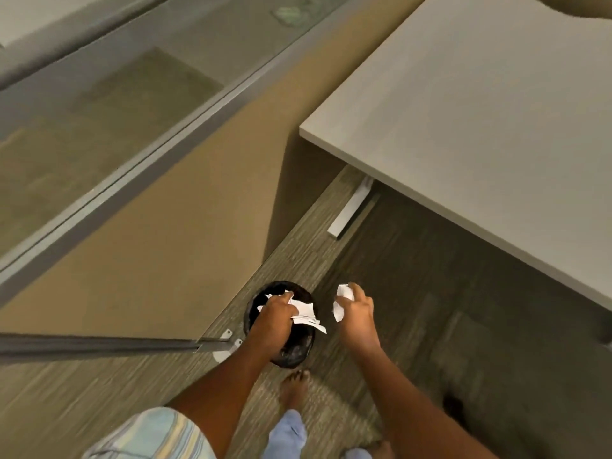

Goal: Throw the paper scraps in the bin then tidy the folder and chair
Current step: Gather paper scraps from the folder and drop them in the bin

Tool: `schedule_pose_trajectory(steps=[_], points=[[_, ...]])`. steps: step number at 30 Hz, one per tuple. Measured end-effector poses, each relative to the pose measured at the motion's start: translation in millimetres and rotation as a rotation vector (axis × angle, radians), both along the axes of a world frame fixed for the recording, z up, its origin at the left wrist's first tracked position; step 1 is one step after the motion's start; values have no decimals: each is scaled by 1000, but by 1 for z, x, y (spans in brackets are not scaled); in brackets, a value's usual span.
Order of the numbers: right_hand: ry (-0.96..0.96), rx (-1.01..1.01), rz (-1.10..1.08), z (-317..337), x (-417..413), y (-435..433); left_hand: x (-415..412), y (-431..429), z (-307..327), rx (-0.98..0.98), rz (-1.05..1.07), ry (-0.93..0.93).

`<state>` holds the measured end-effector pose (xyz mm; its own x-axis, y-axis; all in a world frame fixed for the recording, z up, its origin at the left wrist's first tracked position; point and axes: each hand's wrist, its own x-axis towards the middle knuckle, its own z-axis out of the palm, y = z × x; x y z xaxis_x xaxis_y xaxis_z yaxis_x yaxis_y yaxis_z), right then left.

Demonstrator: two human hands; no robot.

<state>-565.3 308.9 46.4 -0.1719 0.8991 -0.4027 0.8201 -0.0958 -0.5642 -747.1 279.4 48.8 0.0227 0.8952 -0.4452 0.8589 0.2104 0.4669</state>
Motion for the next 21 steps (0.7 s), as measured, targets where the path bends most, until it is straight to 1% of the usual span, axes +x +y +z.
schedule_pose_trajectory(steps=[2,5,8,11,13,17,18,19,21], points=[[-28,-20,29,-11,-16,1,-13,1,-14,-20,-52,28],[-25,-67,62,-33,-39,2,-29,6,-40,-104,-167,112],[52,-153,60,-57,-58,0,-43,13,-62,-165,-276,208],[68,-249,86,-78,-79,2,-55,19,-84,-179,-339,246],[27,-266,155,-93,-92,5,-61,25,-95,-196,-371,257],[14,-356,145,-129,-111,13,-66,37,-126,-238,-384,220],[19,-385,118,-139,-115,16,-67,40,-136,-245,-363,179],[31,-410,83,-150,-118,19,-70,42,-146,-239,-303,101],[42,-435,53,-173,-123,25,-74,46,-166,-208,-100,-90]])
